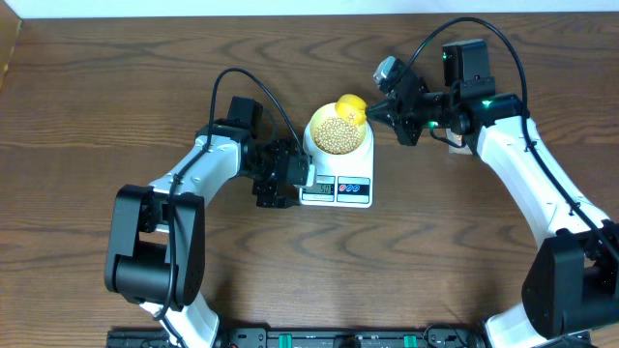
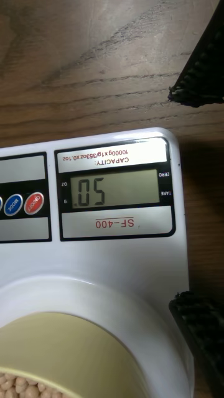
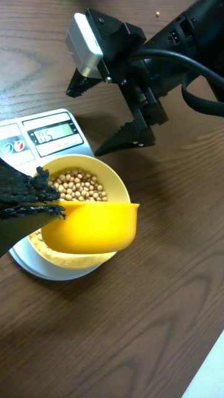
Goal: Scoop item into bowl and weigh 50g on scale
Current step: 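Hold the scoop tilted over the bowl with the right gripper, trickling beans, then move the scoop with the right gripper back into the soybean tub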
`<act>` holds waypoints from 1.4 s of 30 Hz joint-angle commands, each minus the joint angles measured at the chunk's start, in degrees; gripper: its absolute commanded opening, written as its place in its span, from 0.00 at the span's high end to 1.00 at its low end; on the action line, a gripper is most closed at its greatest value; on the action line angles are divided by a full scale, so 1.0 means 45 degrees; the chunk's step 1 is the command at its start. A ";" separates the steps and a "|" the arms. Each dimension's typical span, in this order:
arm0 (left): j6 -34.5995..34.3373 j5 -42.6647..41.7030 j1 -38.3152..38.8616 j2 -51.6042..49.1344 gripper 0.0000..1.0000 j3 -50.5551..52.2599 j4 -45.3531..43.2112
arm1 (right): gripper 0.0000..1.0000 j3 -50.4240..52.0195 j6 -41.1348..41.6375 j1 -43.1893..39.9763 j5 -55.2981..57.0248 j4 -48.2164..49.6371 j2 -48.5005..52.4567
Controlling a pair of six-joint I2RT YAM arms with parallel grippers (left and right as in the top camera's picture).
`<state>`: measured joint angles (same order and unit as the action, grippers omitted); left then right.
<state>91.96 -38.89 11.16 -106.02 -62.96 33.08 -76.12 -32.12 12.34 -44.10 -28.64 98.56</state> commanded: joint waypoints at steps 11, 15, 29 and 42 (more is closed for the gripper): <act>0.0180 -0.0214 0.0015 -0.0204 0.03 0.0121 0.0044 | 0.99 0.0005 0.0806 0.0019 -0.0296 0.0520 -0.0189; 0.0180 -0.0214 0.0015 -0.0204 0.02 0.0121 0.0044 | 0.99 0.0005 0.0855 0.0019 -0.0296 0.0520 -0.0189; 0.0180 -0.0214 0.0015 -0.0204 0.03 0.0121 0.0044 | 0.99 0.0005 0.1715 0.0005 -0.0335 0.0850 -0.0189; 0.0180 -0.0214 0.0015 -0.0204 0.03 0.0121 0.0044 | 0.99 -0.0073 0.6980 -0.2448 -0.0330 0.1919 -0.1520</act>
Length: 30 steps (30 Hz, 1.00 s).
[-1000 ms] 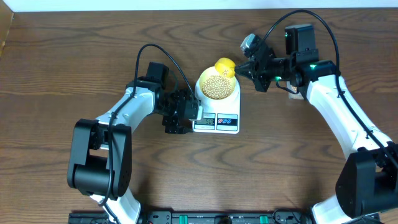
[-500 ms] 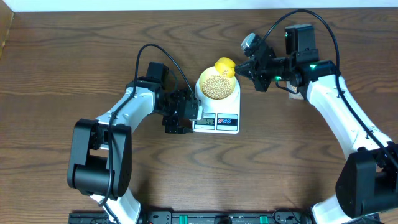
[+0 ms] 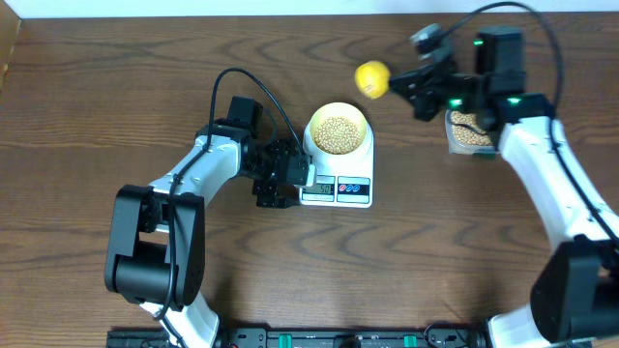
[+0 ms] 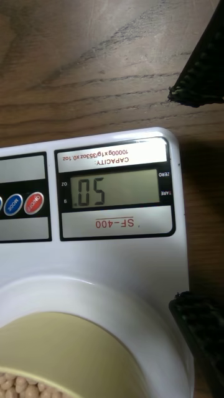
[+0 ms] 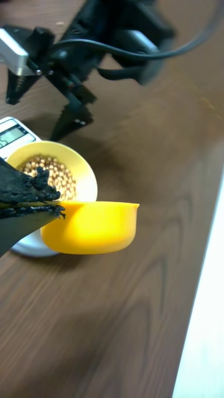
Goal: Scoop item into bowl and weigh 50g on scale
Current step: 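Move the scoop with the right gripper back into the soybean tub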
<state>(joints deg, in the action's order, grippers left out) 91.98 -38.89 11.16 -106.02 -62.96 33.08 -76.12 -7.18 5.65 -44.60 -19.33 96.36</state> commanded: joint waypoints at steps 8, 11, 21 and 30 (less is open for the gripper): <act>0.0175 -0.0214 0.0015 -0.0204 0.03 0.0121 0.0044 | 0.99 -0.0087 0.1443 -0.3900 0.1375 -0.3011 -0.1933; 0.0175 -0.0214 0.0015 -0.0204 0.02 0.0121 0.0044 | 0.99 -0.0083 0.1438 -0.4517 0.3589 -0.4522 -0.1885; 0.0175 -0.0214 0.0015 -0.0204 0.03 0.0121 0.0044 | 0.99 -0.0058 0.0724 -0.4648 0.6552 -0.5629 -0.0884; 0.0175 -0.0214 0.0015 -0.0204 0.02 0.0121 0.0044 | 0.99 -0.0058 0.0729 -0.4653 0.5989 -0.4828 0.0996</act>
<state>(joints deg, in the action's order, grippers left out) 91.96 -38.89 11.16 -106.02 -62.96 33.10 -76.16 -3.18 -15.35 -16.12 -42.09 99.33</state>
